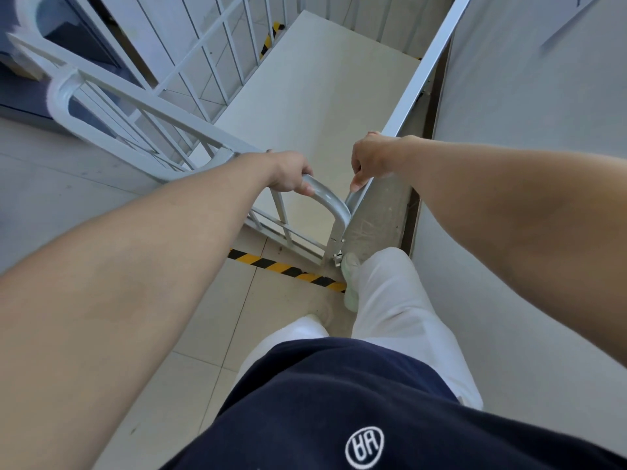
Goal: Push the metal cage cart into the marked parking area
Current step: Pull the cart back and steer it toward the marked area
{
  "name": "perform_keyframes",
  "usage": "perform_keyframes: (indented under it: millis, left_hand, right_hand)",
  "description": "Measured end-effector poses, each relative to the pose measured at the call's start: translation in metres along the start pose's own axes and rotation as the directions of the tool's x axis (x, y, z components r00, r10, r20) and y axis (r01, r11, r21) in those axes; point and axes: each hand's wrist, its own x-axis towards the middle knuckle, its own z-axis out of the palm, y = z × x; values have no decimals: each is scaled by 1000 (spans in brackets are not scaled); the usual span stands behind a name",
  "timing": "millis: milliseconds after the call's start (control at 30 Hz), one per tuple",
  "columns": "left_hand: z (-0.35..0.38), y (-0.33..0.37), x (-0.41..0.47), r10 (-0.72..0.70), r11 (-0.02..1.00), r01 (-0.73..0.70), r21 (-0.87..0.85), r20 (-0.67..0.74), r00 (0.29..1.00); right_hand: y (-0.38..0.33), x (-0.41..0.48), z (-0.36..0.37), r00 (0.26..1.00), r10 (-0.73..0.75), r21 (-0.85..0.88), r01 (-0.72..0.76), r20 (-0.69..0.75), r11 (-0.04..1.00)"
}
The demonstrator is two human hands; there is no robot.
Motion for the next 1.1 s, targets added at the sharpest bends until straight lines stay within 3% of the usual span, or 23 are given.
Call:
perform_keyframes:
  millis: [400,1100]
  left_hand:
    - [-18,-18,8,-65,995,71,-75,79,995]
    - [-11,-50,-9,-18,999,20,-38,33,999]
  right_hand:
    - [-8,8,-8,993,-111,-8,110,-42,994]
    - [-47,12,-12,998,-51,-5,51,-42,999]
